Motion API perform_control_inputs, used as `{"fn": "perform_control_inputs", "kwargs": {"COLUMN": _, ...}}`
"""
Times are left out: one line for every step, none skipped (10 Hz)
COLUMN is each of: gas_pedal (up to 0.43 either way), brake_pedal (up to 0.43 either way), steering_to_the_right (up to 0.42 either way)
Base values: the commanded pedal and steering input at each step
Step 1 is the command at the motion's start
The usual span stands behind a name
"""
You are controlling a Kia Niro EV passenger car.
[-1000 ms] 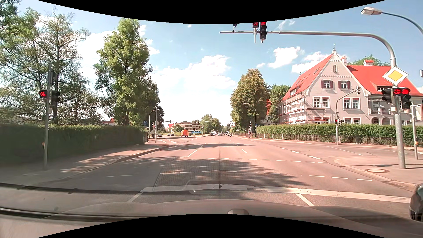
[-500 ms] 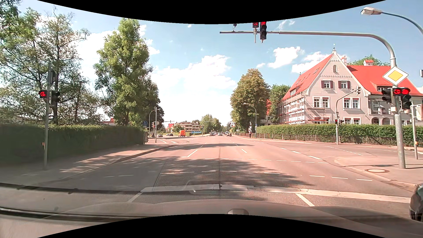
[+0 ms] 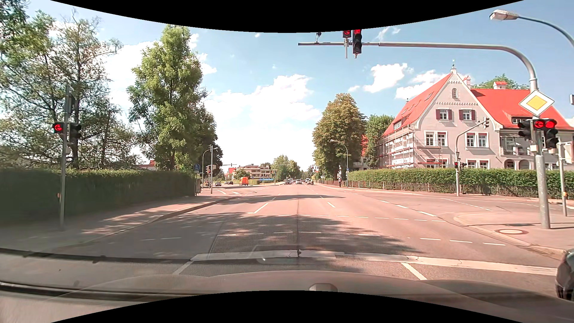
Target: Follow the waypoints while adhering to traffic rules and regulations
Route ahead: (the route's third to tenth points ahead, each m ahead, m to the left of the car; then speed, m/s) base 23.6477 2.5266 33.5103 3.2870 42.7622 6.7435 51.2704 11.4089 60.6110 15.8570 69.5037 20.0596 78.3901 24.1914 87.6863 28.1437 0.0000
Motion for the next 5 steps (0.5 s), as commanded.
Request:
{"fn": "perform_control_inputs", "kwargs": {"gas_pedal": 0.000, "brake_pedal": 0.439, "steering_to_the_right": -0.004}}
{"fn": "perform_control_inputs", "kwargs": {"gas_pedal": 0.000, "brake_pedal": 0.439, "steering_to_the_right": -0.004}}
{"fn": "perform_control_inputs", "kwargs": {"gas_pedal": 0.000, "brake_pedal": 0.439, "steering_to_the_right": -0.004}}
{"fn": "perform_control_inputs", "kwargs": {"gas_pedal": 0.000, "brake_pedal": 0.433, "steering_to_the_right": -0.004}}
{"fn": "perform_control_inputs", "kwargs": {"gas_pedal": 0.000, "brake_pedal": 0.439, "steering_to_the_right": -0.004}}
